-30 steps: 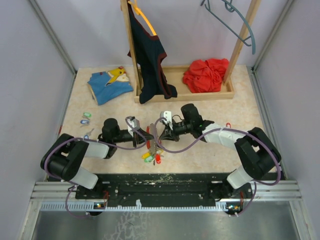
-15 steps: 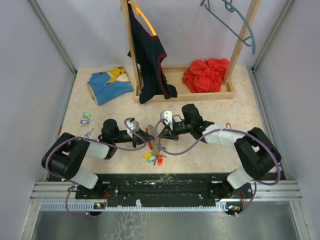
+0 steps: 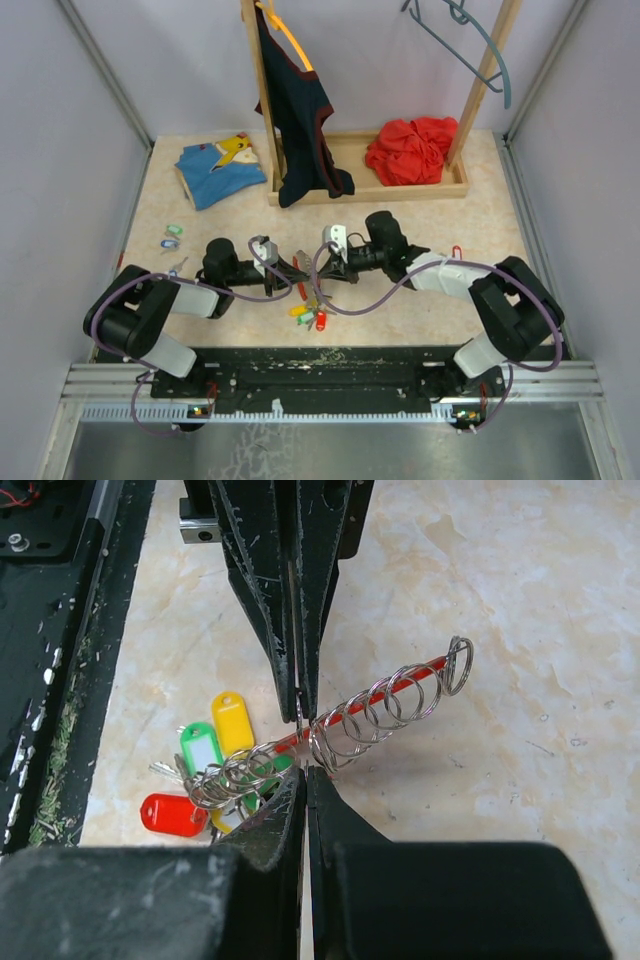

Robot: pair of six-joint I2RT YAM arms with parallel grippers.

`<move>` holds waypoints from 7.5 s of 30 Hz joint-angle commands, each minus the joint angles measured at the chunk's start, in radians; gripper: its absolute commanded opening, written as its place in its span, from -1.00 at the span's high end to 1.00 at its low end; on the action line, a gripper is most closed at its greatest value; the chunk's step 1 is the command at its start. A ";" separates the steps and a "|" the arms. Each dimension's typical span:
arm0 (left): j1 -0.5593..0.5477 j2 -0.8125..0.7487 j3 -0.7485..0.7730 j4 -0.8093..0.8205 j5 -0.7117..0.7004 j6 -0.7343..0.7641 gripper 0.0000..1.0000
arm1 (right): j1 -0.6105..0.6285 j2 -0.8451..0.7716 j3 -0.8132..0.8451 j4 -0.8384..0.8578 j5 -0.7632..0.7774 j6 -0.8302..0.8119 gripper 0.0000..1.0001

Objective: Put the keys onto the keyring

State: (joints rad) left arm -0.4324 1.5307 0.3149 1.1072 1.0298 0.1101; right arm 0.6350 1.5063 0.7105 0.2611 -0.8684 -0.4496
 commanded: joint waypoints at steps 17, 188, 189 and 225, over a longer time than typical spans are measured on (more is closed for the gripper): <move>-0.006 0.008 0.003 0.039 0.027 -0.020 1.00 | 0.006 -0.064 -0.034 0.160 -0.039 0.052 1.00; -0.011 0.013 -0.043 0.206 0.032 -0.099 1.00 | -0.018 0.046 -0.060 0.403 -0.136 0.317 1.00; -0.011 0.014 -0.045 0.206 0.031 -0.099 1.00 | -0.018 0.047 -0.060 0.403 -0.137 0.317 1.00; -0.009 0.016 -0.045 0.219 0.030 -0.109 1.00 | -0.047 0.060 -0.071 0.415 -0.184 0.335 1.00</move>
State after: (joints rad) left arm -0.4370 1.5482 0.2764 1.2575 1.0374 0.0177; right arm 0.5781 1.5520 0.6151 0.6647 -1.0489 -0.0856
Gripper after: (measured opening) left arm 0.006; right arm 0.006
